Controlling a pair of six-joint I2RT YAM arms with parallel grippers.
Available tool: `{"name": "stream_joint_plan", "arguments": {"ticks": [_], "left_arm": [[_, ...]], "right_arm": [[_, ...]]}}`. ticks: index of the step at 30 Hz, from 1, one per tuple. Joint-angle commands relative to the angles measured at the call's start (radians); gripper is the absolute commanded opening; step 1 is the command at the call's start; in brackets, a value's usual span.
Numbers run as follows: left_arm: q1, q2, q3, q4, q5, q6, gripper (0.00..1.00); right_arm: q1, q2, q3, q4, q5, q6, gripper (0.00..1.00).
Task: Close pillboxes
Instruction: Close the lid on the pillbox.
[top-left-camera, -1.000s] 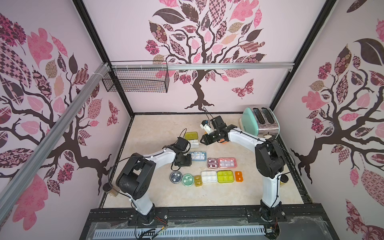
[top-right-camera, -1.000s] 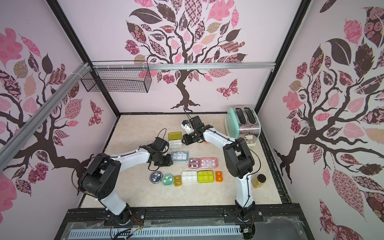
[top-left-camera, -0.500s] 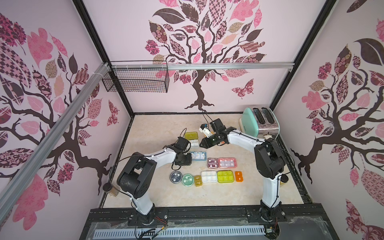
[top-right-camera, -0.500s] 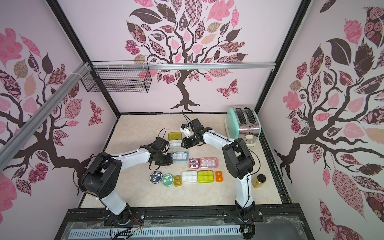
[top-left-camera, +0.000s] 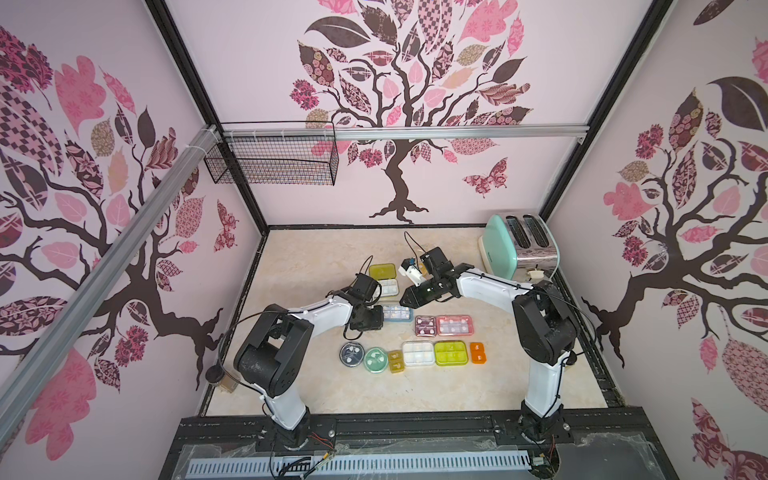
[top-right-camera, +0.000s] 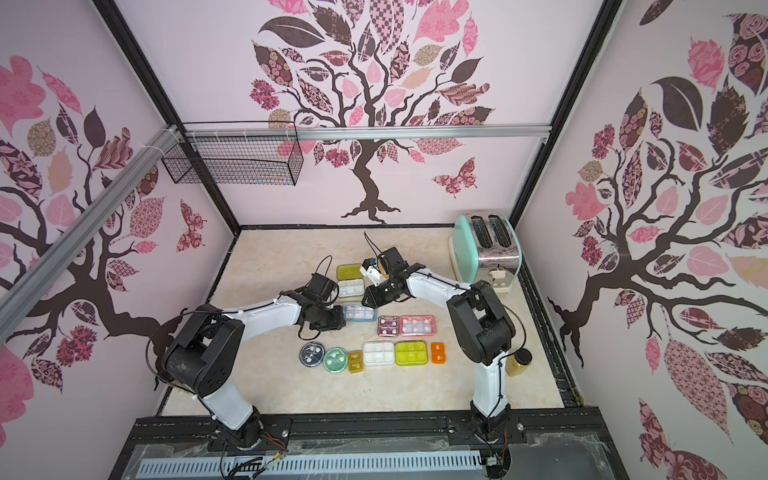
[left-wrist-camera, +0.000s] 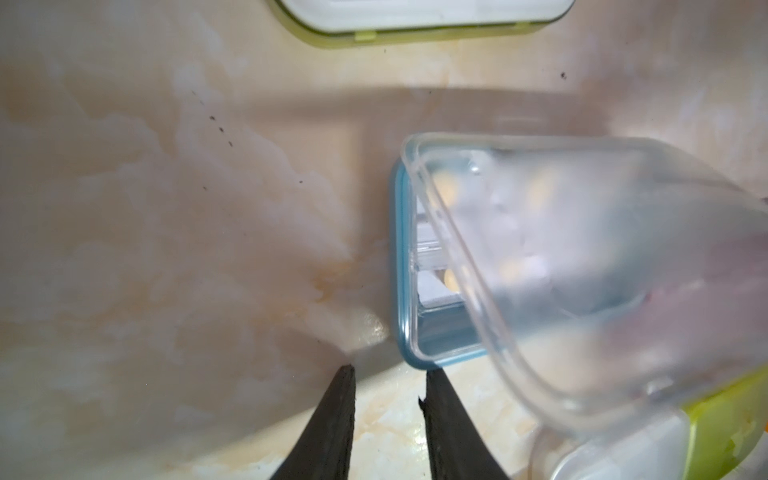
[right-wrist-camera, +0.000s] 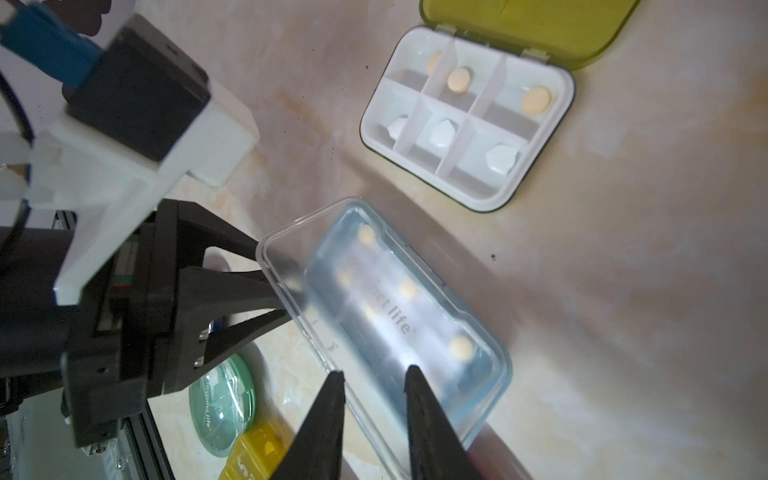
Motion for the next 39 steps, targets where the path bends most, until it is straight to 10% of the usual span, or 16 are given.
{"name": "stream_joint_plan", "arguments": {"ticks": [1,11,17,23,39], "left_arm": [[-0.003,-0.047,-0.025,-0.01,-0.012,-0.009,0.32],[-0.006,-0.205,-0.072,-0.106,-0.042,-0.01,0.37],[0.001,-0.157,0.048,-0.125,-0.056,0.047,0.73],[0.005,-0.057,0.139,-0.119,-0.049,0.087,0.83],[0.004,0.052,0.146,-0.064,-0.031,0.077,0.71]], "right_arm": [[0.013,-0.037,-0.021,0.033,-0.007,0.035,0.29],[0.024,-0.084,-0.074,0.05,0.109,0.126,0.46],[0.024,-0.092,-0.105,0.069,0.126,0.16,0.67],[0.024,-0.066,-0.117,0.069,0.142,0.156,0.8],[0.024,-0.023,-0.133,0.1,0.181,0.16,0.64]]}}
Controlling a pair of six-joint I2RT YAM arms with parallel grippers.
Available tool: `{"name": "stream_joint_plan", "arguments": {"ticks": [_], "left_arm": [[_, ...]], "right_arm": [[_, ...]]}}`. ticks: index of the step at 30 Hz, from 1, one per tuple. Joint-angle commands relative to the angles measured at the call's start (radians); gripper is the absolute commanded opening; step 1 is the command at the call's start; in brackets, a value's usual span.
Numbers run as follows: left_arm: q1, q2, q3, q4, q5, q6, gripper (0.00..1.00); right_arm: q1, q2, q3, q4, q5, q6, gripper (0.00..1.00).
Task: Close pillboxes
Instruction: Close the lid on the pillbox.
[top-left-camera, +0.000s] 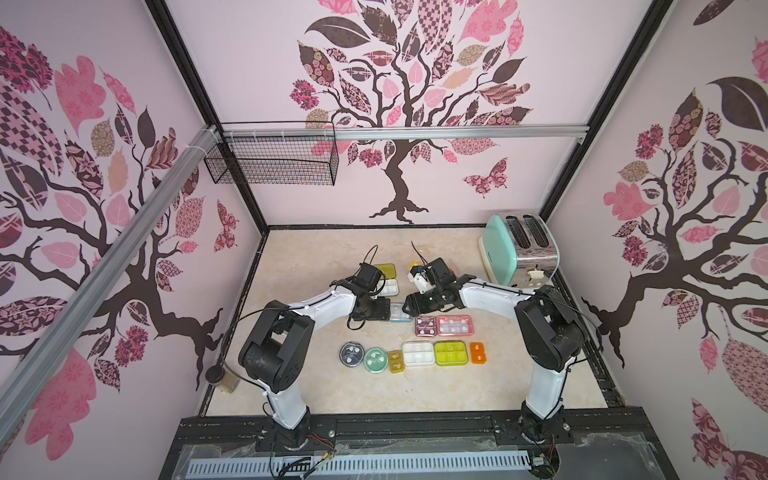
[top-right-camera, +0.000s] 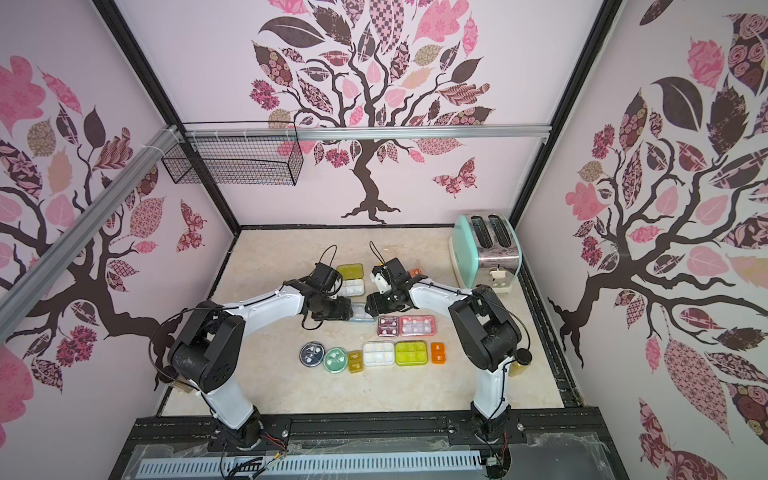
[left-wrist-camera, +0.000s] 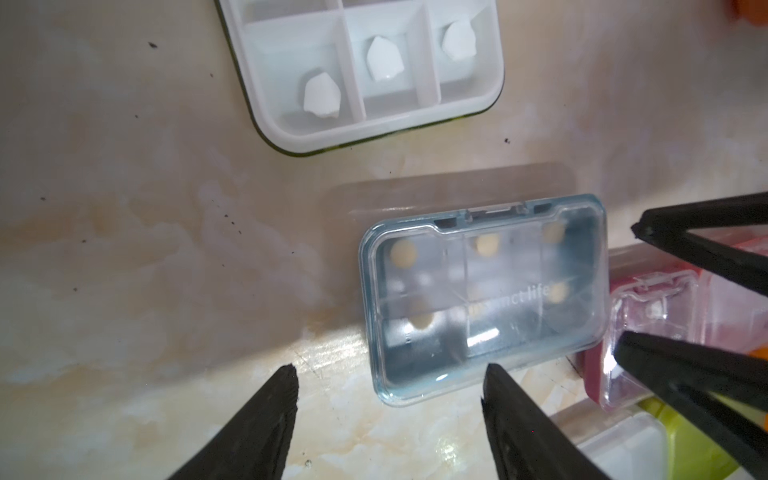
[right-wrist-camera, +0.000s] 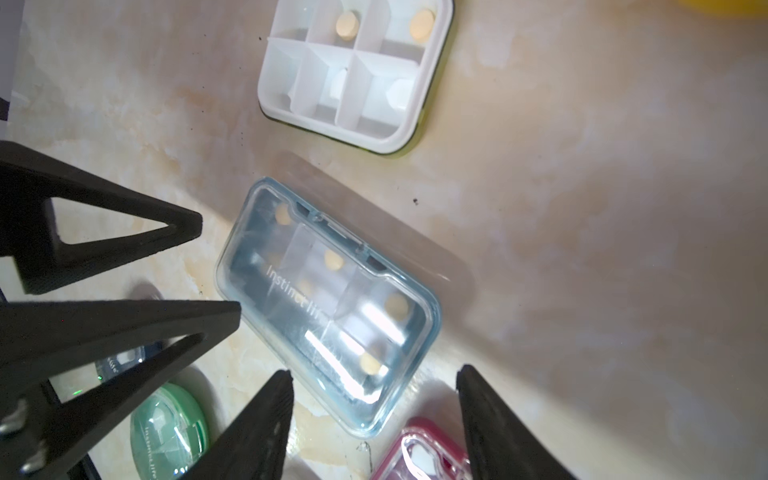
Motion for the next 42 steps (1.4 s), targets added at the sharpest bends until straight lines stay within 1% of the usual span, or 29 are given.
{"name": "stream_joint_plan", "arguments": {"ticks": [1,6,12,20,30,32,42], "left_arm": [[0.006,0.016,0.003,0.031,0.01,-0.001,0.71],[0.006,0.038,0.005,0.038,0.014,-0.003,0.64],[0.006,0.056,0.003,0.042,0.017,-0.009,0.57],[0.006,0.072,-0.016,0.058,0.033,-0.022,0.52],[0.005,0.089,-0.076,0.085,0.048,-0.052,0.42],[0.005,0.102,-0.085,0.086,0.055,-0.058,0.39],[0.005,0.117,-0.113,0.091,0.055,-0.061,0.36]], "right_arm": [[0.006,0.027,0.005,0.005,0.005,0.001,0.63],[0.006,0.034,-0.004,0.025,0.006,0.009,0.59],[0.008,0.043,-0.006,0.031,0.001,0.009,0.56],[0.007,0.047,-0.009,0.034,0.0,0.006,0.46],[0.017,0.056,-0.022,0.041,0.007,0.009,0.44],[0.018,0.057,-0.021,0.033,0.019,0.006,0.44],[0.02,0.067,-0.006,-0.012,0.061,-0.025,0.44]]}}
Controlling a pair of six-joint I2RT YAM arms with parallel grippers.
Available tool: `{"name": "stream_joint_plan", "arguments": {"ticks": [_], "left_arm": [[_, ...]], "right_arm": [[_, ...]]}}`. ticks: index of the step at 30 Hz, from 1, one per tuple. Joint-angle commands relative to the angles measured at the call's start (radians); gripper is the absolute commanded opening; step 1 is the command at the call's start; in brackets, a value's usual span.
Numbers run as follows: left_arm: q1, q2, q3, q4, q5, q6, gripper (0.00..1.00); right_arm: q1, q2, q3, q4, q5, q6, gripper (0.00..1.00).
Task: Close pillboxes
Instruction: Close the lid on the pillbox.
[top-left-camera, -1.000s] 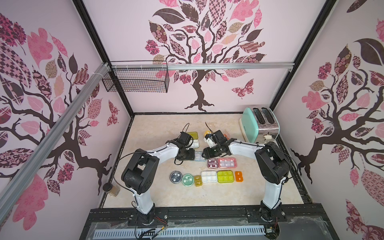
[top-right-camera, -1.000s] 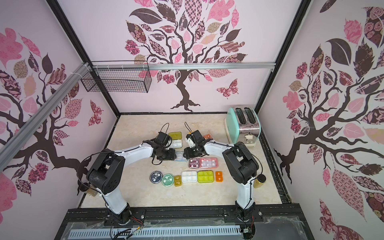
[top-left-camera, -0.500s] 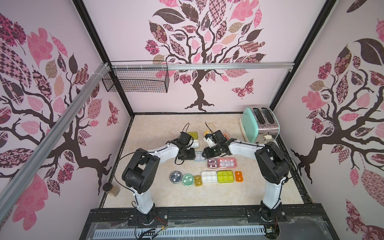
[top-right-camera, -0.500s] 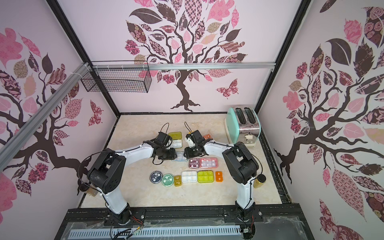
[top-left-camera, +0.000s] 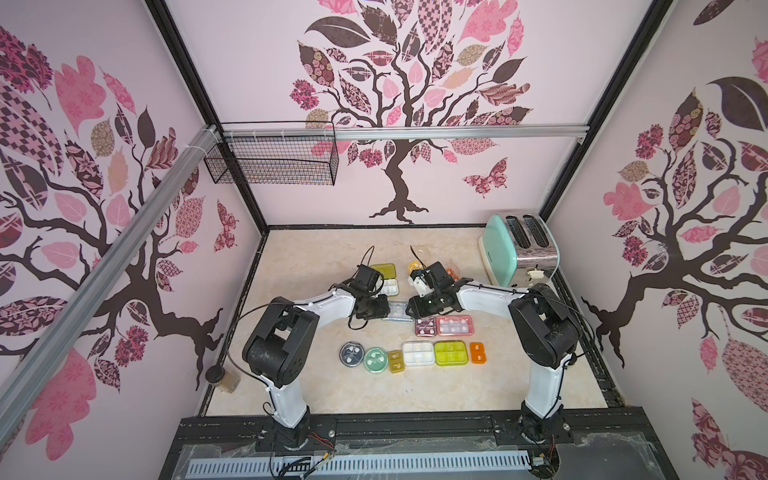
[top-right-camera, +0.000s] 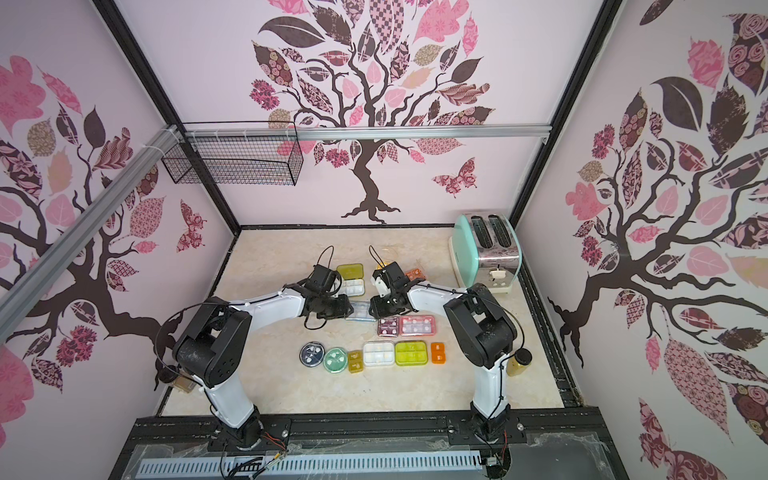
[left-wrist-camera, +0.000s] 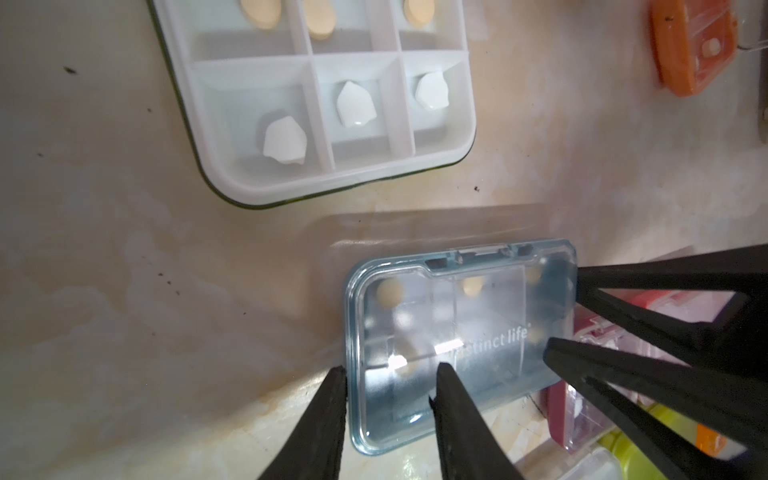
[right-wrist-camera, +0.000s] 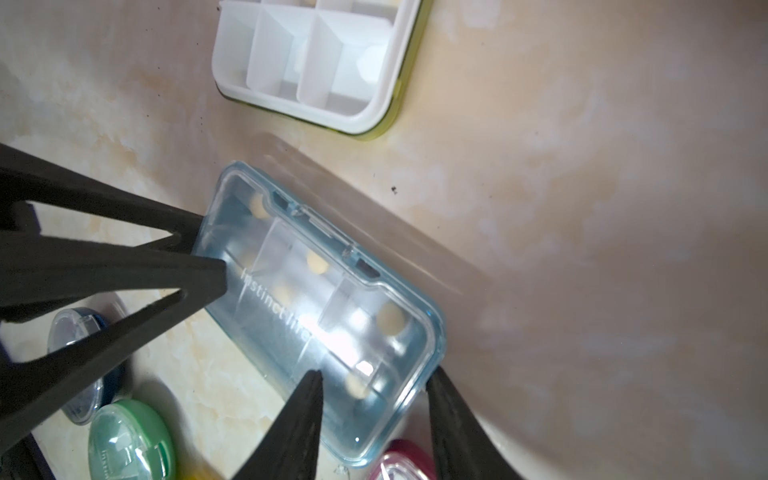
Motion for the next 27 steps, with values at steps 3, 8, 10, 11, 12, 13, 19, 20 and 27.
{"name": "stream_joint_plan", "arguments": {"ticks": [3,8,10,11,12,13,19,20,27], "left_arm": [[-0.012,0.073,-0.069,-0.085,-0.025,0.014,0.36],[-0.012,0.09,-0.1,-0.057,-0.009,0.002,0.33],[-0.012,0.091,-0.11,-0.051,-0.011,0.0,0.32],[-0.012,0.092,-0.113,-0.049,-0.011,0.0,0.32],[-0.012,0.091,-0.115,-0.051,-0.012,0.0,0.32],[-0.012,0.087,-0.115,-0.055,-0.012,0.0,0.32],[-0.012,-0.003,-0.075,-0.11,-0.022,0.012,0.5],[-0.012,-0.015,-0.064,-0.112,-0.02,0.014,0.53],[-0.012,0.023,-0.024,-0.125,-0.014,0.032,0.57]], "right_arm": [[0.015,0.037,0.013,-0.044,0.031,-0.022,0.43],[0.02,0.043,0.015,-0.051,0.039,-0.025,0.42],[0.022,0.048,0.011,-0.054,0.045,-0.025,0.42],[0.024,0.049,0.009,-0.054,0.049,-0.024,0.42],[0.024,0.049,0.009,-0.055,0.05,-0.025,0.42],[0.024,0.049,0.01,-0.055,0.048,-0.024,0.42],[0.024,0.033,0.043,-0.049,0.007,-0.009,0.62],[0.024,0.036,0.054,-0.054,0.004,-0.01,0.62],[0.024,0.064,0.075,-0.079,0.009,-0.015,0.58]]}}
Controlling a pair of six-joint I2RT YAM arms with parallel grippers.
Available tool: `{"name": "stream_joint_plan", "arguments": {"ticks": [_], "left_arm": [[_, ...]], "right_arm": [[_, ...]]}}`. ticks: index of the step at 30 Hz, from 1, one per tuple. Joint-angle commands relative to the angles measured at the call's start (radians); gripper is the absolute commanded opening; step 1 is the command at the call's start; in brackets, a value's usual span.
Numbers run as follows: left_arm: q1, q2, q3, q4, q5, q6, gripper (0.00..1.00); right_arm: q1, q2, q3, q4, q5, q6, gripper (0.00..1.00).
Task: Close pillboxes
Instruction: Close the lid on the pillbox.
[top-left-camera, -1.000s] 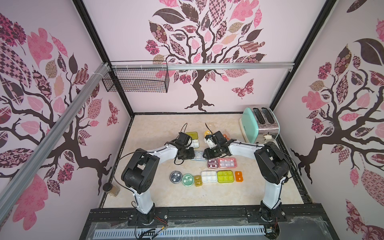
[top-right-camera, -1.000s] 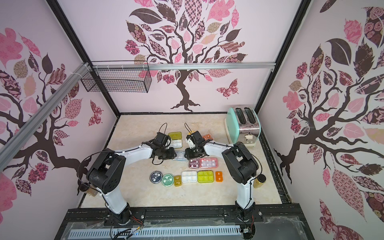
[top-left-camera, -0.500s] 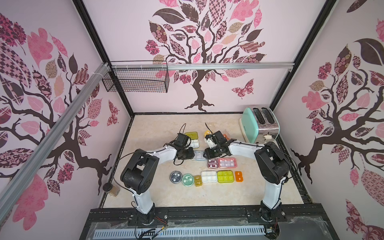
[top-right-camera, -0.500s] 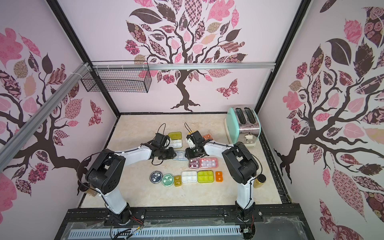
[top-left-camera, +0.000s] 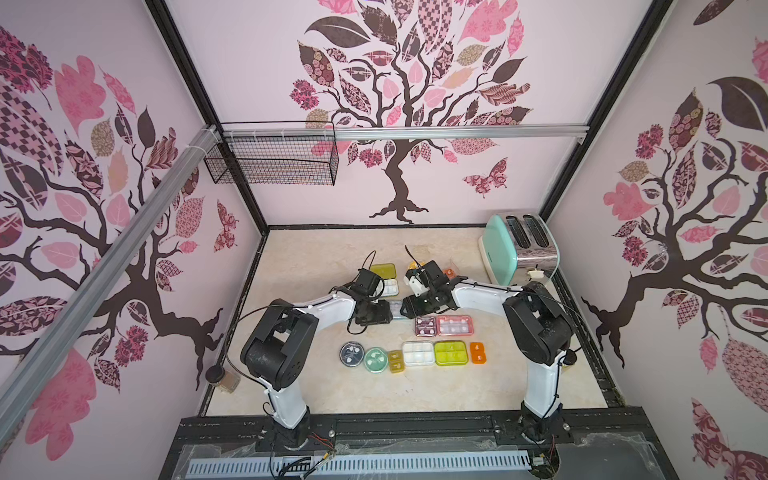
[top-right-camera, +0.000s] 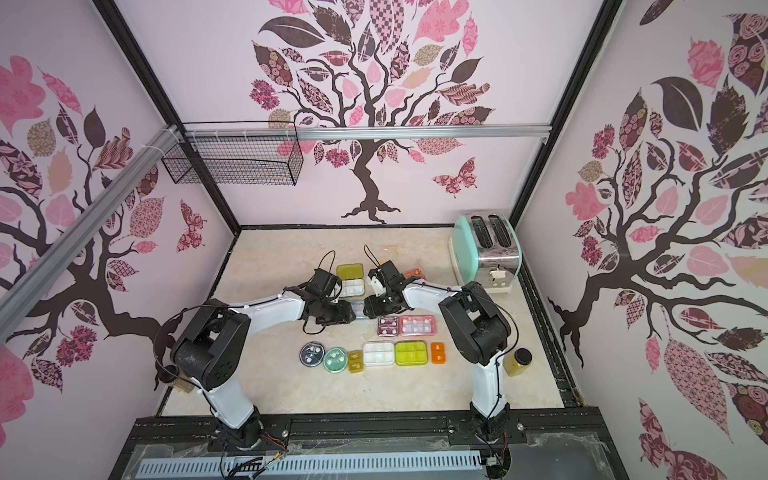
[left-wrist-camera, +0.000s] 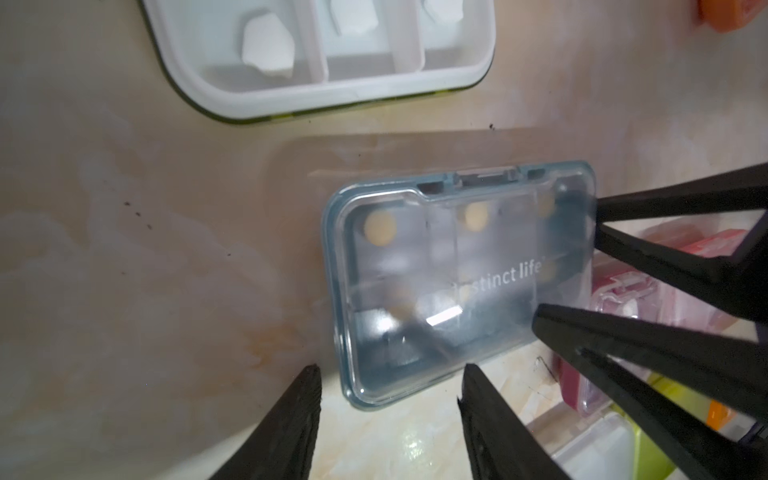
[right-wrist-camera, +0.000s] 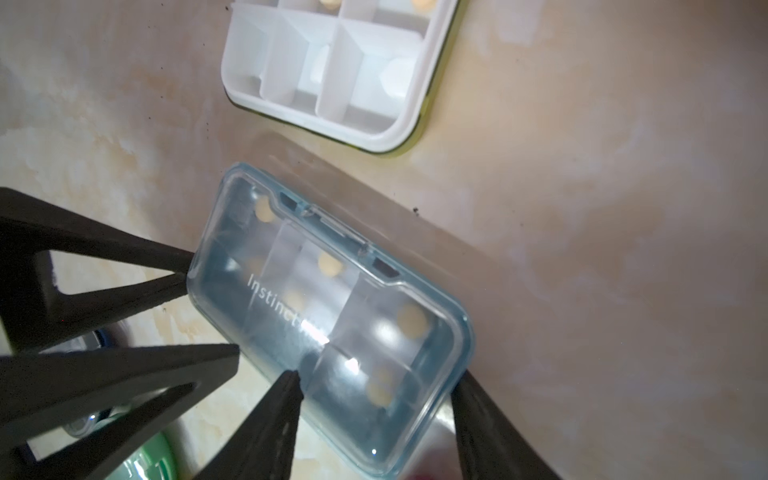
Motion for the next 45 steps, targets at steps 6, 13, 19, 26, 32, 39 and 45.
{"name": "stream_joint_plan", "arguments": {"ticks": [6,13,19,26,32,39,45], "left_arm": [[0.001,0.045,-0.006,-0.065,-0.017,0.018,0.57],[0.0,-0.104,0.0,-0.105,-0.024,0.022,0.84],[0.025,-0.054,0.077,-0.127,-0.065,0.057,0.89],[0.035,0.05,0.113,-0.123,-0.023,0.094,0.82],[0.035,0.085,0.113,-0.126,0.0,0.102,0.78],[0.035,0.143,0.119,-0.136,0.032,0.115,0.73],[0.035,0.182,0.113,-0.132,0.044,0.09,0.65]], "right_arm": [[0.005,0.035,0.03,-0.095,0.036,-0.031,0.57],[0.005,0.048,0.04,-0.11,0.041,-0.039,0.57],[0.007,0.055,0.051,-0.128,0.044,-0.042,0.56],[0.006,0.049,0.058,-0.142,0.036,-0.041,0.56],[0.007,0.06,0.065,-0.152,0.026,-0.038,0.56],[0.007,0.082,0.086,-0.183,0.031,-0.037,0.55],[0.008,0.111,0.114,-0.21,0.041,-0.029,0.53]]}}
